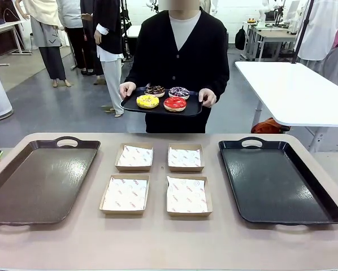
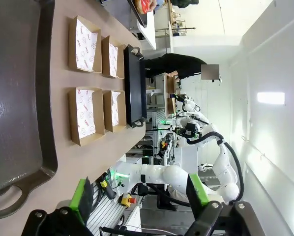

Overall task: Individually package the donuts and arrange them on the tray.
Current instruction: Pick up one Paper togo box.

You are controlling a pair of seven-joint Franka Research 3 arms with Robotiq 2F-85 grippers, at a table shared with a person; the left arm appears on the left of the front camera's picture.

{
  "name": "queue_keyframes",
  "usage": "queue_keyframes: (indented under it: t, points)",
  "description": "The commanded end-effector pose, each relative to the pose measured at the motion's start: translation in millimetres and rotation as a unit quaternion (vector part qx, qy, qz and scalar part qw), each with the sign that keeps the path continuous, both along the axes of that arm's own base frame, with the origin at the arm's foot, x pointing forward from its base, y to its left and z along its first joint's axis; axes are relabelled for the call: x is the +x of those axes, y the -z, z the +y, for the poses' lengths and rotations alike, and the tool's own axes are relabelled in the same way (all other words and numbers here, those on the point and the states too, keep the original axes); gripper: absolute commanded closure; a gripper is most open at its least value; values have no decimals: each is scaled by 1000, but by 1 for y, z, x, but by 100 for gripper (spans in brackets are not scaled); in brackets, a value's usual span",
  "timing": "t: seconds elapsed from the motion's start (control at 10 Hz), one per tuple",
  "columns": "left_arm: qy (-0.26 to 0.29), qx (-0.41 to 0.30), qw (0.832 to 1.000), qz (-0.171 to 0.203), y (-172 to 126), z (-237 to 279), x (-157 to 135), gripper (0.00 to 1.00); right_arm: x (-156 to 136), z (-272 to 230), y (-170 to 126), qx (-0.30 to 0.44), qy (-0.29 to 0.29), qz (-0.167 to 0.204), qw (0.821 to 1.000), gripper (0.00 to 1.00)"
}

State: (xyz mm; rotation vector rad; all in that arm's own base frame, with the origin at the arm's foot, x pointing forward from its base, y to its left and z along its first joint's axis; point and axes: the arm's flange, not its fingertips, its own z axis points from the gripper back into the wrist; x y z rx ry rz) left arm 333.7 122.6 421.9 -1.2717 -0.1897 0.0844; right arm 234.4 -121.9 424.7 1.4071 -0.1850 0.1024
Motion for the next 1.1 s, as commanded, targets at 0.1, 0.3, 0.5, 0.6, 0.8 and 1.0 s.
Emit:
queue_keyframes:
  t: [0.1,0.3,0.5,0.6,0.8,1.0]
  points:
    - [3,-3,1000,0,-1,-1,0,0,0,0,1,4,-2,0,1000,0]
    - [3,-3,1000,0,-1,-1,0,0,0,0,1,4,-2,0,1000,0]
    - [3,-3,1000,0,-1,-1,0,0,0,0,1,4,-2,0,1000,0]
    - [3,-3,1000,0,-1,-1,0,0,0,0,1,4,-2,0,1000,0]
    - [3,-3,1000,0,-1,-1,0,0,0,0,1,4,-2,0,1000,0]
    - [3,-3,1000,0,-1,-1,0,0,0,0,1,4,-2,0,1000,0]
